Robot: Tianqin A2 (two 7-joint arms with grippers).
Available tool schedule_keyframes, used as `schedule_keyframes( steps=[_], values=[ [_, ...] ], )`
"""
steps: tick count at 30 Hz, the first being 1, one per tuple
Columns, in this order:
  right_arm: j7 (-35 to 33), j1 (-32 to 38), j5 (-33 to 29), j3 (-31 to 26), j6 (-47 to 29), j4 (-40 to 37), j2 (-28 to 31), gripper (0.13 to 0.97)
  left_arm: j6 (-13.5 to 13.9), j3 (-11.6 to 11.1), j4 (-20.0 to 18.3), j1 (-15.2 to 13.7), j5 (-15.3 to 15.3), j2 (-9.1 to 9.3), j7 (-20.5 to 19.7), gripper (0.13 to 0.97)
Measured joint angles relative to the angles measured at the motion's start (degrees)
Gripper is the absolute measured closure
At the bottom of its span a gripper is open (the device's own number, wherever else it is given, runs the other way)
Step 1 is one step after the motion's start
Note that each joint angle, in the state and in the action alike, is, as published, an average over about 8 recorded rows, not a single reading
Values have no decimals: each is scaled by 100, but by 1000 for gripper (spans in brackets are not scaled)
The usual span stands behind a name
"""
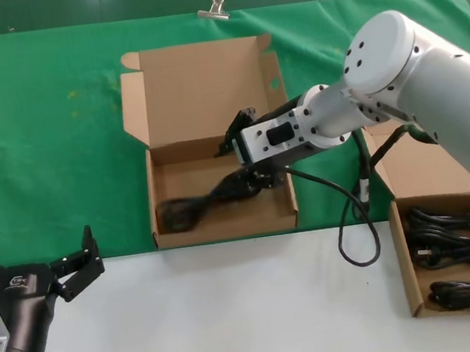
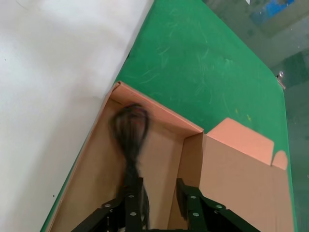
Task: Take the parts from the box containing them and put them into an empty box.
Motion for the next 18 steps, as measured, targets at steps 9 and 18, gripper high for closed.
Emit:
schedule_keyframes(
  steps=[9, 18],
  values=[
    [-55, 9, 70, 7, -47, -45, 0, 708, 0, 0, 0, 0, 1, 0, 0, 132],
    [-111, 55, -407, 685, -185, -96, 84, 594, 0, 0, 0, 0, 1, 0, 0, 132]
  ],
)
